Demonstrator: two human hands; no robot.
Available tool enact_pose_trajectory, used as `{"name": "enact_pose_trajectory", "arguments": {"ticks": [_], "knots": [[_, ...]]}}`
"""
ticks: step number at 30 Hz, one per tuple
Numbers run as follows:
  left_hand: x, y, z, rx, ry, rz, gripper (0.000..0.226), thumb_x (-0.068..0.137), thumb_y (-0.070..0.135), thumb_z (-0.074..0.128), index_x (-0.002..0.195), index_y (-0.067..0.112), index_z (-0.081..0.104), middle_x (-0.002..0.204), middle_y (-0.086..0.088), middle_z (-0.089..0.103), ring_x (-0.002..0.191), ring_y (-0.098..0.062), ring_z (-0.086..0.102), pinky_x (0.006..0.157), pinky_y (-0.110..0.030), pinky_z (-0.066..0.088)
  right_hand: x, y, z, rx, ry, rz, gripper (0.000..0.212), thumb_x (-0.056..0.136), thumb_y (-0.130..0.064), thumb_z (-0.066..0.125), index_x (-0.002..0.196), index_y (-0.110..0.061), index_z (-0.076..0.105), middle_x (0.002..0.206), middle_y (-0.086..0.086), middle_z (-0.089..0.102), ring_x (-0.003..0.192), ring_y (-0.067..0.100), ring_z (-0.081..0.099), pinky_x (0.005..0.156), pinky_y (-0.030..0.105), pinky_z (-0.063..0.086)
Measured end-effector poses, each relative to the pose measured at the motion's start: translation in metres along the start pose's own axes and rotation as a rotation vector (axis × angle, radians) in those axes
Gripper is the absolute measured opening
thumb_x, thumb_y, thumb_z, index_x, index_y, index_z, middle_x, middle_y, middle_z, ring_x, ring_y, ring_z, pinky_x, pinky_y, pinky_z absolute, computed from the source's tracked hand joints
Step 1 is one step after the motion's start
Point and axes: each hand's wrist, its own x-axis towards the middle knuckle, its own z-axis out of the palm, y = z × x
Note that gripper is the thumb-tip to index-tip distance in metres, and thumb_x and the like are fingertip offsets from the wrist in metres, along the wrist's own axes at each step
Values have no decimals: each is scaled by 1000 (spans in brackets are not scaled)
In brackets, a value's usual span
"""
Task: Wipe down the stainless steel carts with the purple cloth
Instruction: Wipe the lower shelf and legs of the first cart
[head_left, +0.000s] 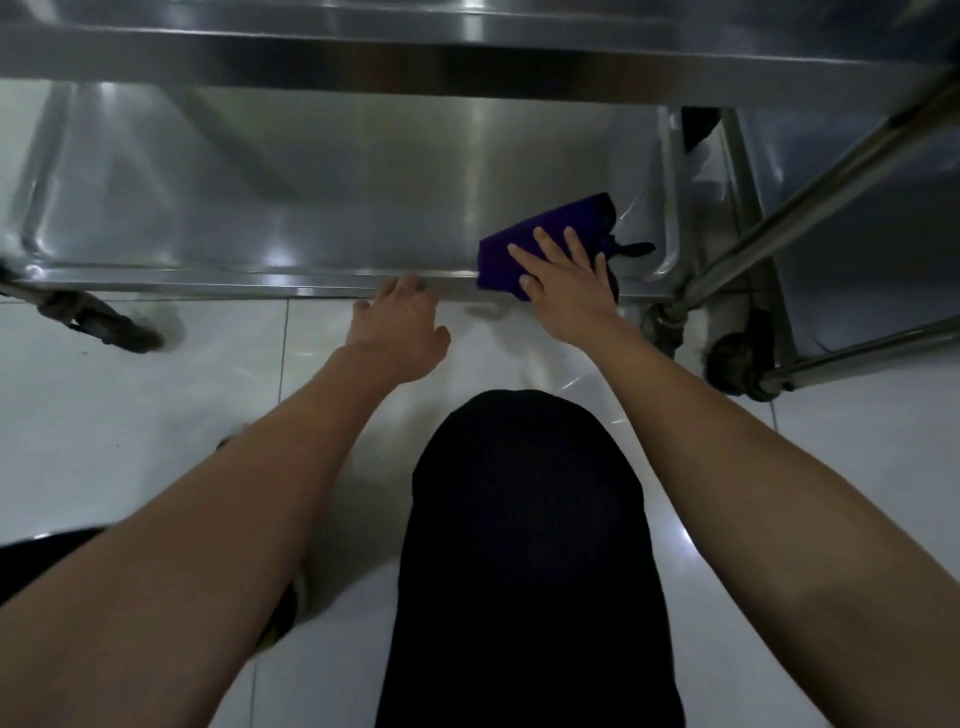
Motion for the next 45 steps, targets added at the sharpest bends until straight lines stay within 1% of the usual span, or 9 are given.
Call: {"name": "enact_pose_trajectory", "arguments": {"ticks": [8,11,14,17,22,29,36,40,45], "knots": [[32,0,2,-16,66,57,48,93,35,55,139,25,49,149,-6,41,139,-30,35,105,-55,36,-11,59,-3,20,113,210,49,107,-42,24,156,-45,18,168,-4,1,154,28,-8,122,58,-1],[40,-16,2,-20,89,29,47,93,34,56,139,28,50,145,-7,44,138,-31,35,109,-61,33,-5,64,-1,34,170,251,53,106,-41,30,157,-36,18,168,0,0,154,29,-5,123,57,2],[46,-41,1,-50,178,-30,40,93,31,54,133,29,56,141,-8,46,135,-34,36,109,-67,30,3,60,2,159,300,274,52,102,-36,45,151,-22,33,167,1,10,154,28,4,122,56,10],[47,-67,2,-57,230,-101,36,93,33,53,128,26,59,137,-9,49,131,-37,39,107,-62,33,12,51,9,124,326,285,48,103,-37,40,149,-22,39,166,3,16,154,28,5,122,57,12],[48,-87,7,-80,295,-122,34,97,36,51,126,19,56,138,-7,50,132,-35,40,109,-62,30,44,17,10,108,286,225,51,106,-38,25,155,-27,31,167,1,13,154,24,-1,122,54,3],[51,-112,11,-114,305,-44,36,99,40,52,132,29,61,143,-4,47,135,-34,37,108,-63,32,93,-65,18,82,262,89,49,103,-37,37,152,-39,35,168,7,0,152,37,-9,122,56,-7],[39,-128,21,-51,306,46,44,99,31,52,142,21,49,150,-5,43,146,-28,32,112,-60,31,134,-161,31,-27,174,-143,50,104,-41,34,154,-40,30,168,5,4,153,37,-4,121,55,-1],[37,-127,19,-47,305,40,44,99,35,51,141,22,50,146,-6,42,143,-28,35,111,-60,32,135,-165,29,-39,174,-183,50,105,-38,33,154,-37,29,168,5,7,153,36,-1,122,54,0],[40,-117,12,-45,283,27,37,102,36,46,135,21,53,143,-8,46,141,-30,36,114,-63,29,122,-129,24,-55,182,-165,49,107,-31,32,156,-33,28,167,4,11,153,35,4,122,52,3]]}}
